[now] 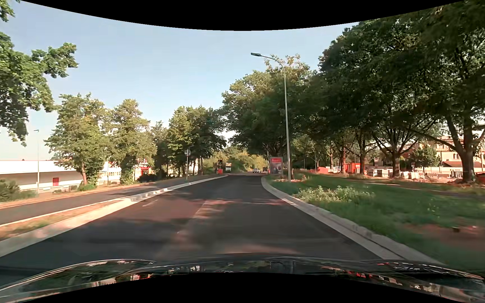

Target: Follow the waypoints while adhering to traffic rules and regulations

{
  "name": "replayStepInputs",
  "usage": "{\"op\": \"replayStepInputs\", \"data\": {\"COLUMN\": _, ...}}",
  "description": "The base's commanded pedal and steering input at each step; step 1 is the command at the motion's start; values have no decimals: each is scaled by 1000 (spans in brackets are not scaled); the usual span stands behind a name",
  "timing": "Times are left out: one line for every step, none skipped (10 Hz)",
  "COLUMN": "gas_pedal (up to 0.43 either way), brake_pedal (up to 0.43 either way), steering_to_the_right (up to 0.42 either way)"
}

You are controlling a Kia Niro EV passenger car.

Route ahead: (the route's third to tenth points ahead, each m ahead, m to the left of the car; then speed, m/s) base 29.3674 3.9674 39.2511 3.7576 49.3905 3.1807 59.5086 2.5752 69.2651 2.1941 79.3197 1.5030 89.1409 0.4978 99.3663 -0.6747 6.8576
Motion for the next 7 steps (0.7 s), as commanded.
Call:
{"op": "replayStepInputs", "data": {"gas_pedal": 150, "brake_pedal": 0, "steering_to_the_right": -17}}
{"op": "replayStepInputs", "data": {"gas_pedal": 138, "brake_pedal": 0, "steering_to_the_right": -18}}
{"op": "replayStepInputs", "data": {"gas_pedal": 138, "brake_pedal": 0, "steering_to_the_right": -17}}
{"op": "replayStepInputs", "data": {"gas_pedal": 130, "brake_pedal": 0, "steering_to_the_right": -18}}
{"op": "replayStepInputs", "data": {"gas_pedal": 130, "brake_pedal": 0, "steering_to_the_right": -17}}
{"op": "replayStepInputs", "data": {"gas_pedal": 130, "brake_pedal": 0, "steering_to_the_right": -16}}
{"op": "replayStepInputs", "data": {"gas_pedal": 130, "brake_pedal": 0, "steering_to_the_right": -16}}
